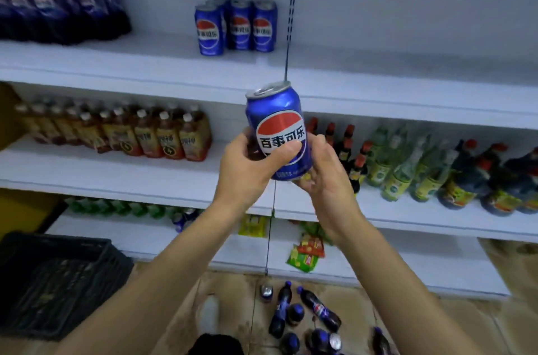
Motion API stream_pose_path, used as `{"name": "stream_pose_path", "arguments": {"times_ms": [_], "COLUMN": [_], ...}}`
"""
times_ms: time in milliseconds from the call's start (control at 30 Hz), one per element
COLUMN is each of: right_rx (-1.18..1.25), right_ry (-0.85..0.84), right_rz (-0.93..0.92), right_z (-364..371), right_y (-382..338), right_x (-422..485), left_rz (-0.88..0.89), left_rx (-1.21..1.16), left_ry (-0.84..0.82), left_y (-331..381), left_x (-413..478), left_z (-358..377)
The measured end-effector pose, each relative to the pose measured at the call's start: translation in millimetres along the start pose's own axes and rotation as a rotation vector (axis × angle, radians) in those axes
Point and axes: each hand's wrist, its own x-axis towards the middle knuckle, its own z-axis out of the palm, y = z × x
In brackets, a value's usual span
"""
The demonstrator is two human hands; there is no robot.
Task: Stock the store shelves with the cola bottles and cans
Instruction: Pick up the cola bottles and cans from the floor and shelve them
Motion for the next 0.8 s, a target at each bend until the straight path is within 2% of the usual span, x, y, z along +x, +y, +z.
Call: {"name": "stream_pose_path", "arguments": {"times_ms": [133,200,300,467,600,633,733,800], "right_rx": [-0.145,-0.233,-0.351,-0.388,-0.411,-0.436,-0.488,-0.483], "right_ry": [0.033,0.000,0.044,0.144,0.165,0.169,0.209,0.248], "right_rz": [-0.242,-0.307,-0.384,-0.356,-0.281,-0.271,-0.247,-0.216], "right_z": [14.7,28.7,53.4,91.5,112.9,116.0,120.0,120.6], "right_y": [-29.6,-42.7,-56.8,-62.9,-54.3,-51.8,-42.0,-35.9], "right_x": [42.2,69.1,124.6,230.7,304.8,319.3,354.9,370.2], "left_rz": [0.149,0.208,0.303,0.397,0.724,0.736,0.477,0.277], "left_rx": [0.137,0.206,0.306,0.610,0.657,0.653,0.551,0.403], "left_ry": [-0.051,-0.085,-0.136,-0.202,-0.048,-0.009,0.038,-0.007], "left_y": [8.3,10.9,11.7,9.0,-4.3,-9.9,-24.0,-29.6], "left_x": [62.8,99.9,158.7,258.5,322.9,335.9,371.8,392.2], "left_z": [-22.5,-32.7,-50.2,-94.2,-144.1,-153.3,-164.9,-165.0]}}
